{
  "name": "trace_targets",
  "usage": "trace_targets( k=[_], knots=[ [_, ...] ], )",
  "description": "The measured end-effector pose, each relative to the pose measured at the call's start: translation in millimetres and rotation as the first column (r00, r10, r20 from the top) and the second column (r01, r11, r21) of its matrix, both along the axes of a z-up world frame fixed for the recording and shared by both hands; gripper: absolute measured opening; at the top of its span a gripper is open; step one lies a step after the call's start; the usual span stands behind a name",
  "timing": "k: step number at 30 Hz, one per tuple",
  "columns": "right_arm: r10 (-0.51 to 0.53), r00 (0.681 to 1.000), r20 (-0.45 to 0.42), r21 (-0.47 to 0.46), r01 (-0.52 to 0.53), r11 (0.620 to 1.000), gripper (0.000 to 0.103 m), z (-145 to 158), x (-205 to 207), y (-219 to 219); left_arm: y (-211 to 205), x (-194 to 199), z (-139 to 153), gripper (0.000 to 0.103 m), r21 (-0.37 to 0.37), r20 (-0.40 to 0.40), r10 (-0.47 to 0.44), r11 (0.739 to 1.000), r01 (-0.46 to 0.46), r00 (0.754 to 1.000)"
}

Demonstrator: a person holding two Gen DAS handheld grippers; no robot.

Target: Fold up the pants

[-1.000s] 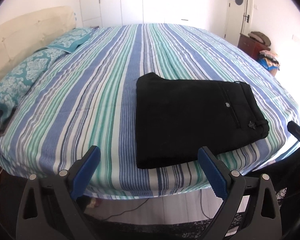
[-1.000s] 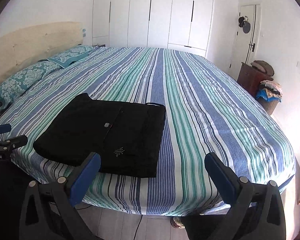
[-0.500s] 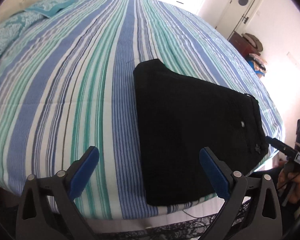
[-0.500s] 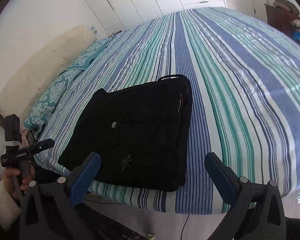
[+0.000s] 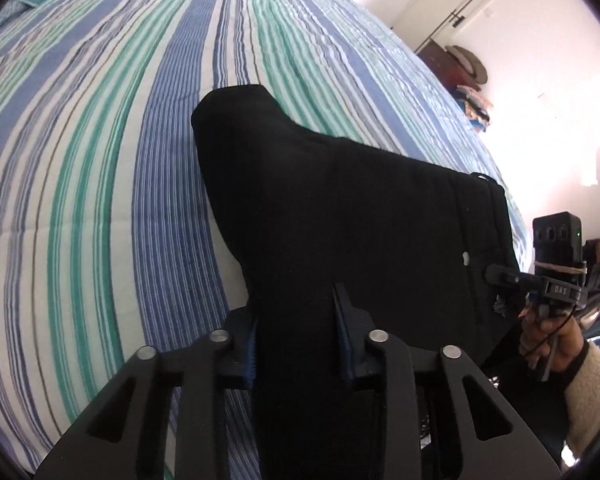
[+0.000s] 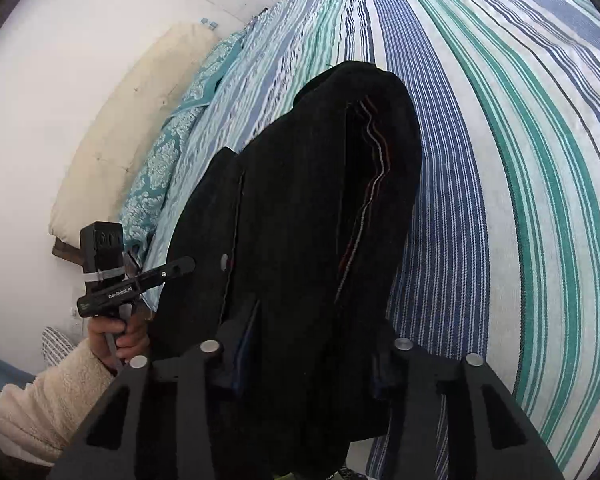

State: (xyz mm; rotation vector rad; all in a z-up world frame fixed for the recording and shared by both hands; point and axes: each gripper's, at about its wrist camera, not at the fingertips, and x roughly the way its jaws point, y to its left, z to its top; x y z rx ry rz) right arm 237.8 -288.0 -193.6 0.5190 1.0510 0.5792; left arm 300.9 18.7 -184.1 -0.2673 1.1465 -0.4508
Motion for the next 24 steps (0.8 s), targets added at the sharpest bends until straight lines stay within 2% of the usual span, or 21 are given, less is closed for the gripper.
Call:
trace_targets(
  k=[4,6,8,9,10,11,12,13,15,17,19,20,21,24],
  knots=[
    [0.019,0.994,0.111,0.043,-0.024,0.999,0.036,38.0,4.8,16.5,9.5,3.5,37.0,0.026,0.017,0.080,0.014,1.000,-0.015,0.997],
    [0.026,0.988,0.149,0.038,-0.032,0.999,0.036,51.9,17.6,28.2,20.9,11.3,48.3,0.027,0.018,0.116,0.046,0.999,-0.049,0.992],
    [0.025,0.987,0.160,0.003,-0.026,1.000,0.037,56.9,34.8,42.0,29.7,22.8,50.0,0.030,0.049,0.135,0.087,0.994,-0.094,0.987],
    [0.015,0.988,0.156,-0.028,-0.011,1.000,0.044,56.1,43.5,50.6,32.0,28.6,47.3,0.039,0.095,0.139,0.118,0.987,-0.132,0.983],
    [-0.007,0.988,0.152,-0.078,0.020,0.997,0.049,54.4,50.3,56.6,33.5,30.6,43.6,0.050,0.173,0.147,0.155,0.968,-0.179,0.977],
    [-0.033,0.989,0.145,-0.130,0.053,0.990,0.065,52.1,52.9,60.8,33.5,30.9,41.0,0.055,0.271,0.168,0.191,0.935,-0.231,0.967],
    [-0.068,0.987,0.147,-0.170,0.093,0.981,0.092,51.6,51.9,61.7,33.9,27.0,42.6,0.064,0.333,0.198,0.208,0.905,-0.265,0.958],
    [-0.104,0.981,0.161,-0.200,0.135,0.970,0.103,55.2,46.5,58.7,34.9,19.3,47.6,0.072,0.348,0.231,0.212,0.893,-0.284,0.950],
    [-0.143,0.968,0.205,-0.243,0.192,0.951,0.103,69.5,24.8,52.7,36.9,-5.2,62.9,0.088,0.344,0.286,0.219,0.885,-0.313,0.933],
    [-0.160,0.951,0.264,-0.343,0.247,0.906,0.103,90.6,-6.5,54.5,28.9,-33.3,82.8,0.092,0.366,0.368,0.226,0.856,-0.364,0.902],
    [-0.156,0.925,0.347,-0.438,0.306,0.845,0.103,114.9,-41.9,67.8,21.2,-67.5,103.9,0.102,0.386,0.450,0.231,0.821,-0.421,0.863],
    [-0.155,0.911,0.383,-0.463,0.334,0.821,0.103,128.8,-56.9,72.5,16.4,-83.2,111.9,0.102,0.380,0.476,0.244,0.809,-0.449,0.845],
    [-0.152,0.900,0.408,-0.478,0.353,0.805,0.103,137.9,-73.7,75.9,16.4,-97.7,118.6,0.102,0.373,0.478,0.256,0.807,-0.458,0.840],
    [-0.142,0.885,0.444,-0.523,0.384,0.761,0.103,157.5,-123.1,94.9,12.1,-126.7,125.3,0.102,0.392,0.406,0.313,0.789,-0.473,0.858]
  ],
)
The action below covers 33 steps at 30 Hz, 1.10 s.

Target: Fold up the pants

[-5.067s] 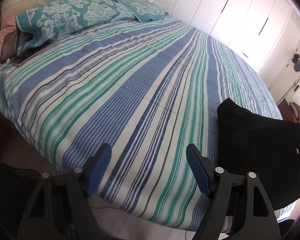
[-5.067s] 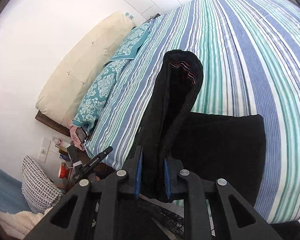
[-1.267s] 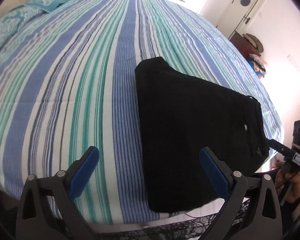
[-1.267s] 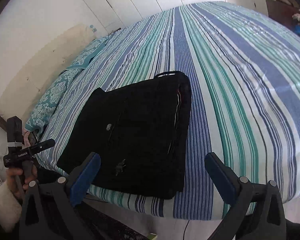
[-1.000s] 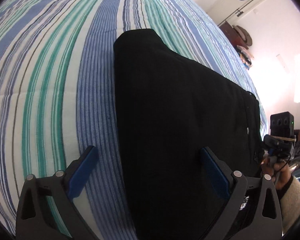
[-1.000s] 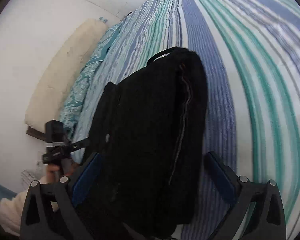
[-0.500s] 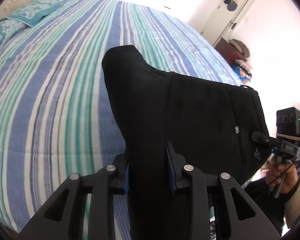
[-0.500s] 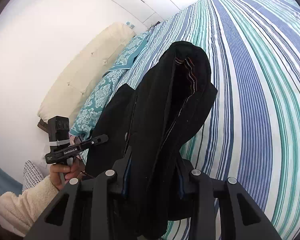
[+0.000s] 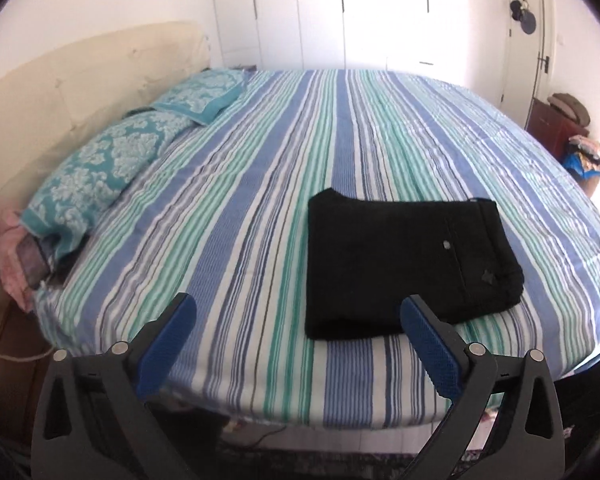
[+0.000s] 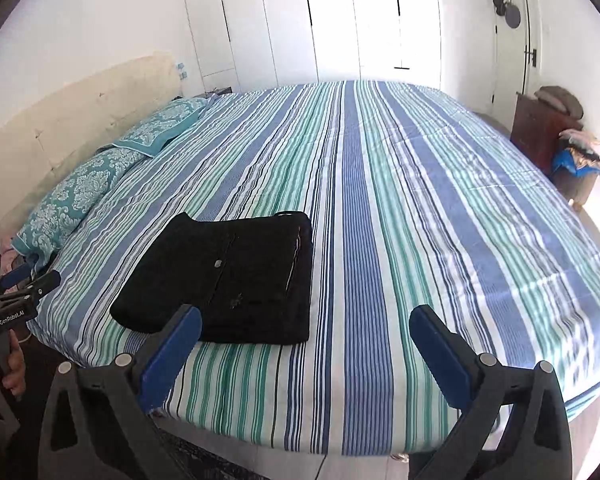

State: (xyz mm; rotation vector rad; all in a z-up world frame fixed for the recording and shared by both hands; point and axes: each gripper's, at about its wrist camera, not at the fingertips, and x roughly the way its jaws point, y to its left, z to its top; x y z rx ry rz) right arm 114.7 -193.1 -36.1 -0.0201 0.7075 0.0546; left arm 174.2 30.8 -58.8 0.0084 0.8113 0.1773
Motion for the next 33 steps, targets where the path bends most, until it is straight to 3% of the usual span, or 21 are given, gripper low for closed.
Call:
trace_targets(
  k=[4,10,16,23,33],
  knots=[
    [-0.041,0.999,0.004,-0.108,0.041,0.993,0.103,10.1,-41.0,25.4,0.8,-33.0,2.2,0.102,-0.068,0.002,0.020,0.998,-0.020,1.000],
    [-0.012,0.999,-0.034,-0.073,0.010,0.997,0.103,26.9,-74.9,41.7,-20.5,-67.1,21.2,0.102,0.029,-0.079,-0.078,0.996,0.081,0.994],
    [0.034,0.999,-0.006,-0.106,-0.034,0.994,0.103,57.9,-103.6,59.9,-32.3,-89.6,46.6,0.102,-0.029,-0.033,-0.134,0.991,0.133,0.990],
    [0.080,0.996,0.026,-0.173,-0.074,0.982,0.103,63.4,-114.0,92.2,-33.2,-87.3,56.9,0.102,-0.029,-0.042,-0.131,0.991,0.130,0.991],
    [0.042,0.999,0.029,-0.200,-0.036,0.979,0.103,61.1,-107.1,90.8,-31.9,-89.8,51.4,0.102,-0.052,-0.065,-0.134,0.990,0.131,0.989]
  ],
)
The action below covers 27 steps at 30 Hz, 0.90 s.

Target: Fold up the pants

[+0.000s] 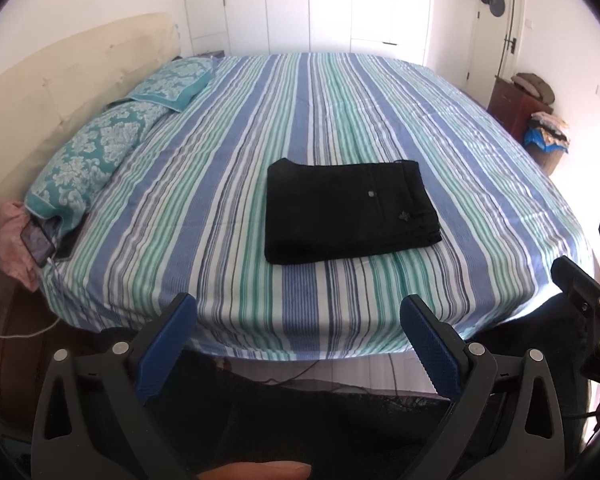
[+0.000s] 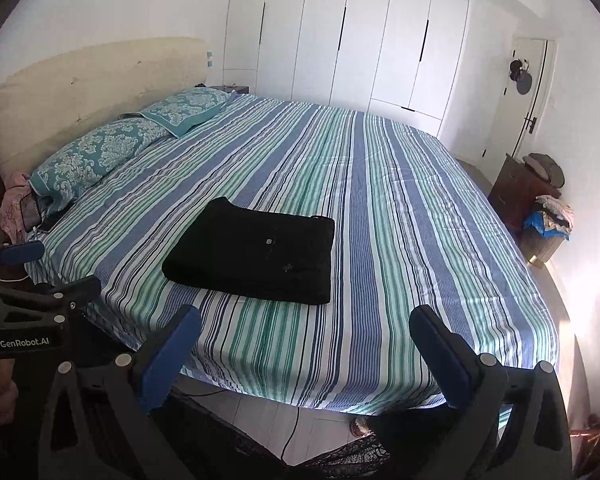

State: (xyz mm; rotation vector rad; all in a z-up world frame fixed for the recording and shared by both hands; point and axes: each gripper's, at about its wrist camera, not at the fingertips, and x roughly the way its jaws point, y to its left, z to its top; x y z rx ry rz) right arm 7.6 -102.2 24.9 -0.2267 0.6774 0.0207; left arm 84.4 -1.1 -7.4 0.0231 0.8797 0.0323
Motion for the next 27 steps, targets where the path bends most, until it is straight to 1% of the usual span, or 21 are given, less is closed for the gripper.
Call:
trace_targets(
  k=[8,14,23,27],
  knots=[
    [-0.008,1.000,-0.027,-0.006,0.007,1.000,0.103,-9.7,5.1,-0.5,-2.8,-2.5,4.2,0.102,0.014,0.015,-0.002,1.000,0.002,1.000],
    [-0.011,1.000,-0.016,-0.012,0.011,1.000,0.103,-9.6,3.8,-0.7,-0.4,-0.6,2.8,0.102,0.018,0.010,0.018,1.000,-0.018,1.000],
    [-0.009,1.000,-0.018,-0.008,0.009,1.000,0.103,-11.8,6.1,-2.0,-2.4,1.1,-1.5,0.102,0.033,-0.001,0.017,0.999,-0.017,1.000],
    [-0.006,1.000,-0.021,-0.003,0.006,1.000,0.103,-13.4,6.8,-0.7,-1.1,-0.7,-1.5,0.102,0.037,0.010,0.030,0.999,-0.030,0.999]
  ],
)
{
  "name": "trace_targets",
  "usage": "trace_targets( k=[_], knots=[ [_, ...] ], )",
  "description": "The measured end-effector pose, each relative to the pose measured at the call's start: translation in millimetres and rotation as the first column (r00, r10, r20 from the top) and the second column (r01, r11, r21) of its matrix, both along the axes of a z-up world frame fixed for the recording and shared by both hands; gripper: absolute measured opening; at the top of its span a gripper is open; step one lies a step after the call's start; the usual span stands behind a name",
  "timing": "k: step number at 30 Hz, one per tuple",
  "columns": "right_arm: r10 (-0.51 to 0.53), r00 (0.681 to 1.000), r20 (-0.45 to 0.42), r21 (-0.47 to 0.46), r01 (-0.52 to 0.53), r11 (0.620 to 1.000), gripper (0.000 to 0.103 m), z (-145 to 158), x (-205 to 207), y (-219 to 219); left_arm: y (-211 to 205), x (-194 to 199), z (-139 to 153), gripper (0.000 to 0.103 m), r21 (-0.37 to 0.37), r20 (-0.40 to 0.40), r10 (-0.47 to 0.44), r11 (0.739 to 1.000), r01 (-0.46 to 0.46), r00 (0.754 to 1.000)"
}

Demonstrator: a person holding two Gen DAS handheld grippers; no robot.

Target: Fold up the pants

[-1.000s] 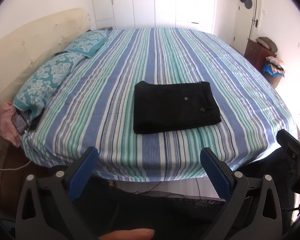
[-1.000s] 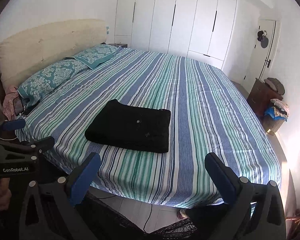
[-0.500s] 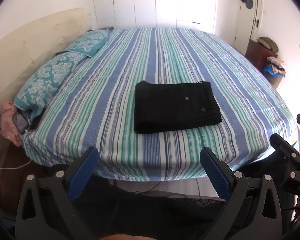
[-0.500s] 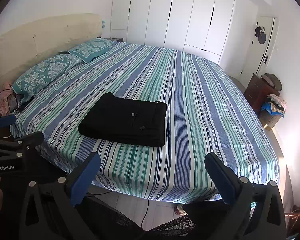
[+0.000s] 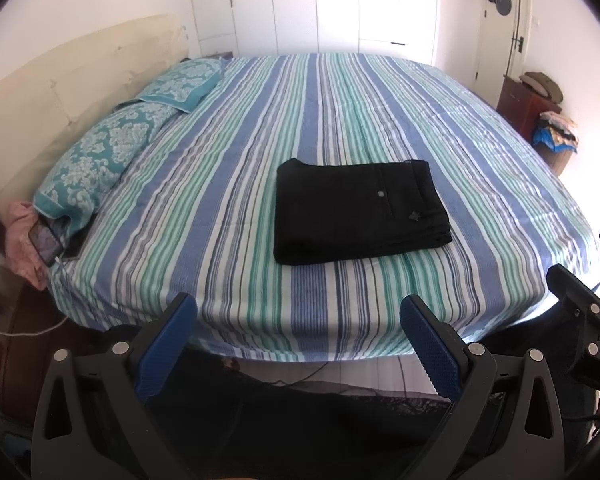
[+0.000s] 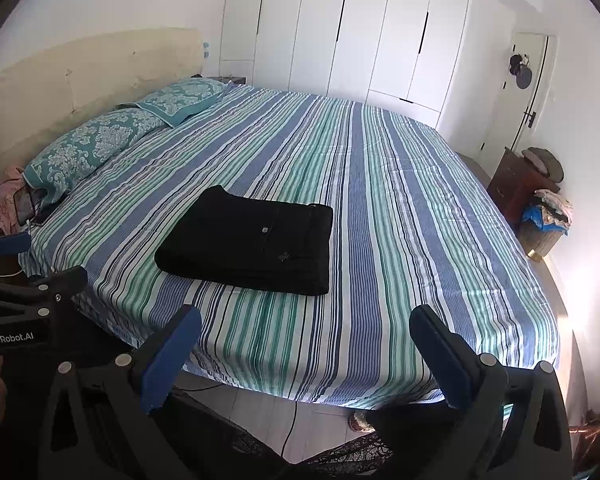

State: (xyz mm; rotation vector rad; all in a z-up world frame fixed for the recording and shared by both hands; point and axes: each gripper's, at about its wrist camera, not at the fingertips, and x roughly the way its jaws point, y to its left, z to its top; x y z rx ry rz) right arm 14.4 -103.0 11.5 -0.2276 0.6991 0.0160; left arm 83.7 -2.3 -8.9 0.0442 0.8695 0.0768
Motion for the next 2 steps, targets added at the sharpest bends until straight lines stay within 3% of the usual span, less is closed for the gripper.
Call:
trace_targets(
  k=[2],
  knots=[
    [0.002,1.000,0.001,0.003,-0.002,1.000,0.103,0.9,0.3,1.3,0.0,-0.6,1.1,0.102,0.010,0.009,0.004,1.000,-0.004,1.000]
  ],
)
